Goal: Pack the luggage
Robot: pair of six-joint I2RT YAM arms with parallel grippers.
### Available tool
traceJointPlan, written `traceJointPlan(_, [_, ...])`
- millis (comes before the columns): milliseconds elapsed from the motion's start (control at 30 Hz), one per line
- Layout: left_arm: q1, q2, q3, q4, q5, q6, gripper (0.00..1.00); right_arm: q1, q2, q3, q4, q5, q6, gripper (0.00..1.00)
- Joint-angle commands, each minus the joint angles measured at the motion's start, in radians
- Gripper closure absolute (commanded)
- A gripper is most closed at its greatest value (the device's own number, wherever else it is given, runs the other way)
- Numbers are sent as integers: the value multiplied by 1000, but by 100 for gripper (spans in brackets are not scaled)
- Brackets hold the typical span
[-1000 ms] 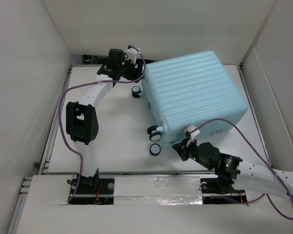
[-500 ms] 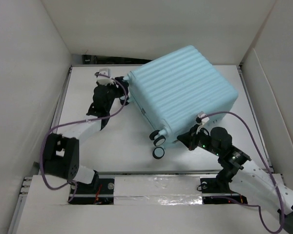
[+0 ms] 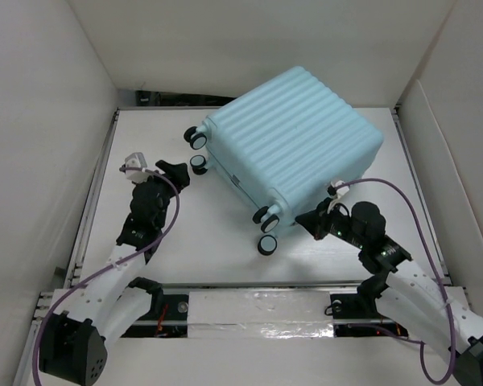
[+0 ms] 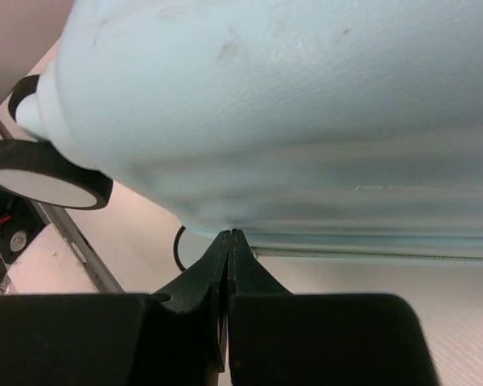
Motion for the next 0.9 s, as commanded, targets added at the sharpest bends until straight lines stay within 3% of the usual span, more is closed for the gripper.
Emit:
traceJointPlan(0, [-6, -21, 140, 1, 160, -7, 48, 33, -61, -22, 57, 29, 11, 100])
traceJointPlan(133, [-15, -44, 168, -36, 419, 38, 74, 43, -130, -38, -52, 81, 14, 100])
traceJointPlan(233, [-15, -59, 110, -35, 600, 62, 76, 53, -171, -76, -69, 94, 59, 99])
traceJointPlan(267, [-35, -61, 64, -12, 707, 52, 74, 64, -179, -87, -68, 97, 71, 91])
traceJointPlan(300, [-62, -65, 38, 49, 726, 43, 62, 64, -185, -103, -66, 106, 86, 79])
traceJointPlan(333, [-111, -68, 17, 62, 716, 49, 56, 73, -196, -111, -57, 127, 92, 62])
traceJointPlan(367, [-245, -65, 16, 54, 617, 70, 52, 73, -196, -114, -49, 133, 89, 56])
traceJointPlan(433, [-401, -6, 50, 18, 465, 142, 41, 73, -174, -101, -48, 153, 71, 45])
traceJointPlan(467, [-526, 22, 100, 12, 360, 156, 37, 73, -158, -93, -46, 166, 65, 44])
traceJointPlan(533, [-618, 82, 147, 5, 270, 185, 27, 73, -122, -74, -31, 153, 39, 44])
traceJointPlan(633, [-636, 140, 213, -22, 250, 213, 17, 82, -36, -73, 46, 121, 25, 44])
traceJointPlan(867, [-636, 249, 322, -162, 236, 294, 18, 82, 97, -65, 176, 115, 5, 50])
